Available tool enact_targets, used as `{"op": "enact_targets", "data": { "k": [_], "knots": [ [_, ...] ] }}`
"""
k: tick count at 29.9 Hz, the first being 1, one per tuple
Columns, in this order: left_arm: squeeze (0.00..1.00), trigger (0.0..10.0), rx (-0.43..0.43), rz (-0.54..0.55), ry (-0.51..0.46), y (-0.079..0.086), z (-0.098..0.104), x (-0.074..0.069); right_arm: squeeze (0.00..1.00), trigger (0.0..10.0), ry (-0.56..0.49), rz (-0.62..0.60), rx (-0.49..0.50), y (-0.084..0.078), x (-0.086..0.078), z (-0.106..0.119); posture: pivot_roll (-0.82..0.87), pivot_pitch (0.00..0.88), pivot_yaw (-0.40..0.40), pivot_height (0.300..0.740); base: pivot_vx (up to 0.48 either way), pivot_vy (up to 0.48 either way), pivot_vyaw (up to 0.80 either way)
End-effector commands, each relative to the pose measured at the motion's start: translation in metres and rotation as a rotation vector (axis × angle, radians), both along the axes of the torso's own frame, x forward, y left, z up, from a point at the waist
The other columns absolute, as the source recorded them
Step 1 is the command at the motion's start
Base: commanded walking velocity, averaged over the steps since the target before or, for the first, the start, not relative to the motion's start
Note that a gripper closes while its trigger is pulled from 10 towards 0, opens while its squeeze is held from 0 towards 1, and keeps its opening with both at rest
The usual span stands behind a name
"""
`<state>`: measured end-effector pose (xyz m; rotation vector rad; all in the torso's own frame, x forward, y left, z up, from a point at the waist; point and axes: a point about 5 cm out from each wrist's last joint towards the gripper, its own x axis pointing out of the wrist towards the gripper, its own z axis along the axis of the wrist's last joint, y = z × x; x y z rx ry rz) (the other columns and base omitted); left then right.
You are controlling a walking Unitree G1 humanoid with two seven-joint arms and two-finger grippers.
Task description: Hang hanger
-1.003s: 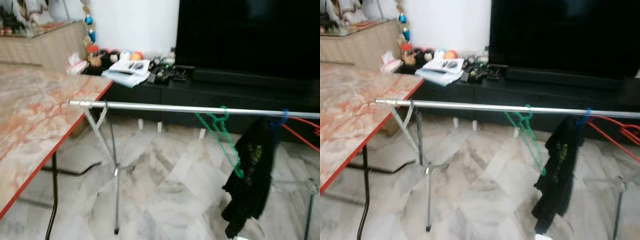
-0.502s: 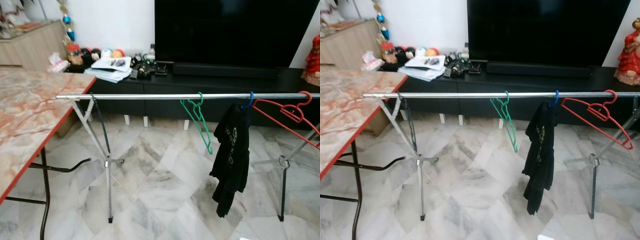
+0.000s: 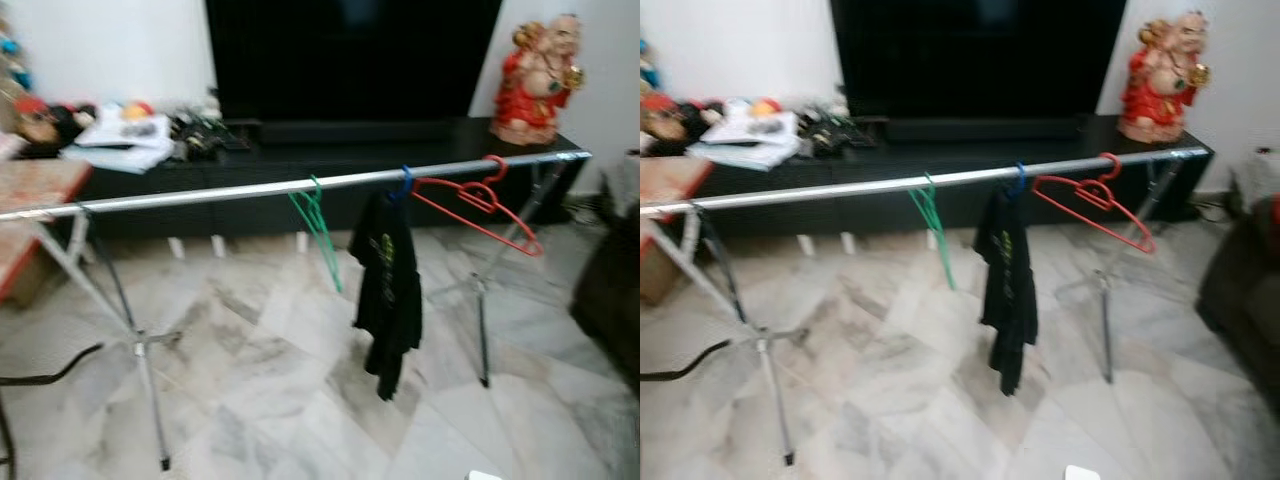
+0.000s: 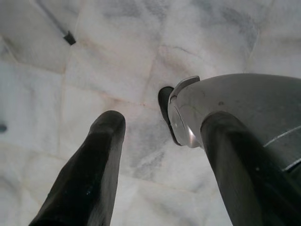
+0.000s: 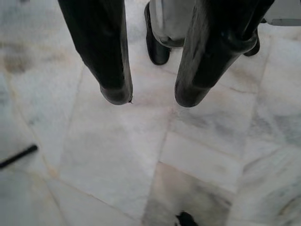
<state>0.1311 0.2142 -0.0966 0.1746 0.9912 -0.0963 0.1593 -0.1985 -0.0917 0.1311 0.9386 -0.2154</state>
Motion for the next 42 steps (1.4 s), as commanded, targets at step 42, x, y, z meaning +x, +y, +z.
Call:
{"op": "enact_targets", "data": {
  "k": [42],
  "knots": [
    [0.00,10.0,0.057,0.059,-0.036,0.015,0.003,-0.005,0.00,10.0,-0.007,-0.042,0.011,0.004,-0.003,-0.001,0.09,0.037,0.001,0.740,0.000,-0.038,-0.79]
  ]
}}
